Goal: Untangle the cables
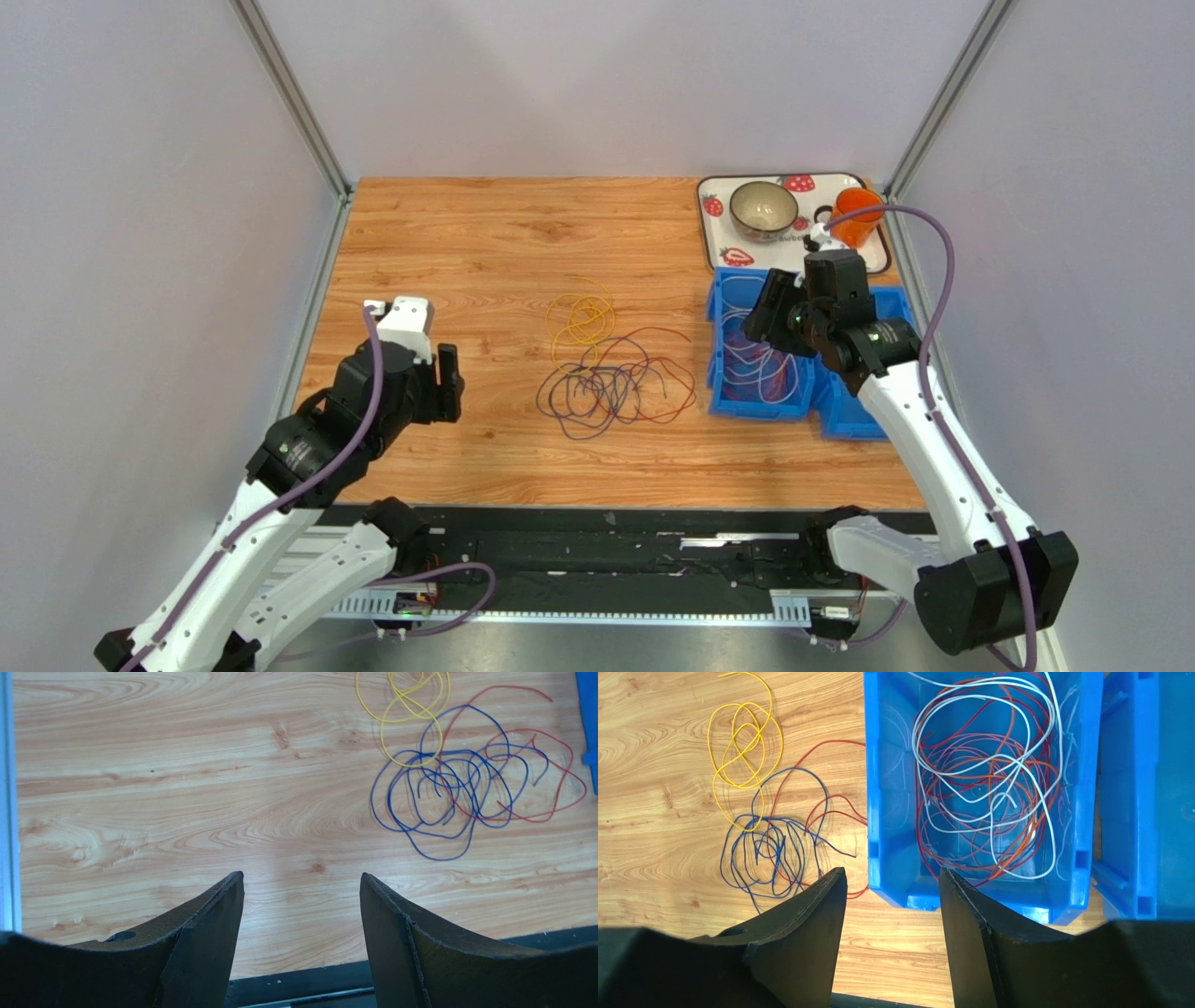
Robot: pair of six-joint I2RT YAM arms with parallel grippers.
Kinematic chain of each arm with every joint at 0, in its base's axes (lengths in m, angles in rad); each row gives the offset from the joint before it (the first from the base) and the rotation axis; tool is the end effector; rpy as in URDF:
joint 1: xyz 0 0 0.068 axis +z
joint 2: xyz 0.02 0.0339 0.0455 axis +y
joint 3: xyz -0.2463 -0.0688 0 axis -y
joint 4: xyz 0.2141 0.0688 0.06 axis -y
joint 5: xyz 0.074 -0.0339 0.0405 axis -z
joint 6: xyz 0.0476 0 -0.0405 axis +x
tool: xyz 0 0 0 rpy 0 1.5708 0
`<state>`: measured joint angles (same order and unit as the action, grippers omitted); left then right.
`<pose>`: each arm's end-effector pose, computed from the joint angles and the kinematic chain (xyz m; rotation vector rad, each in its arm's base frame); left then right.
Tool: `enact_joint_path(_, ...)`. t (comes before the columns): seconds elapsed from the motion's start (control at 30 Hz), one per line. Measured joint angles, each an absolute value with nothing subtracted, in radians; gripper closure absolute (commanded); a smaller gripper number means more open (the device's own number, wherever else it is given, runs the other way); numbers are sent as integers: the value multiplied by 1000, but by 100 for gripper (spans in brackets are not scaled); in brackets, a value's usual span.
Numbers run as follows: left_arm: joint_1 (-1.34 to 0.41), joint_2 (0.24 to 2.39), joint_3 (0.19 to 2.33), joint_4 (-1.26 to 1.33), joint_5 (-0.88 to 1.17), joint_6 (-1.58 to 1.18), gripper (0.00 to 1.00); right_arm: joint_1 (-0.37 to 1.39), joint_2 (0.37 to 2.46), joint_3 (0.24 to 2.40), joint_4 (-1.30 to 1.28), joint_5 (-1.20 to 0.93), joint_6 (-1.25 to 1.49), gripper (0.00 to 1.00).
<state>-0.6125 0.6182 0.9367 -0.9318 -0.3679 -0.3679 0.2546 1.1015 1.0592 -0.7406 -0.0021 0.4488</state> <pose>0.0922 -0.0439 0.3121 0.0558 2.1419 -0.1711 0.2044 0.0533 0.2983 0.2297 2.3693 0.3432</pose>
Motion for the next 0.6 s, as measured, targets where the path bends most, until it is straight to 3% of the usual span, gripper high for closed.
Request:
enact_joint_path(0.23, -612, 713, 935, -878, -226, -390, 39, 255, 1004, 1008, -760, -30, 457, 46)
enact_joint_path(0.6, -682, 958, 878, -661, -42, -490, 39, 255, 939, 935, -765, -75, 467, 46)
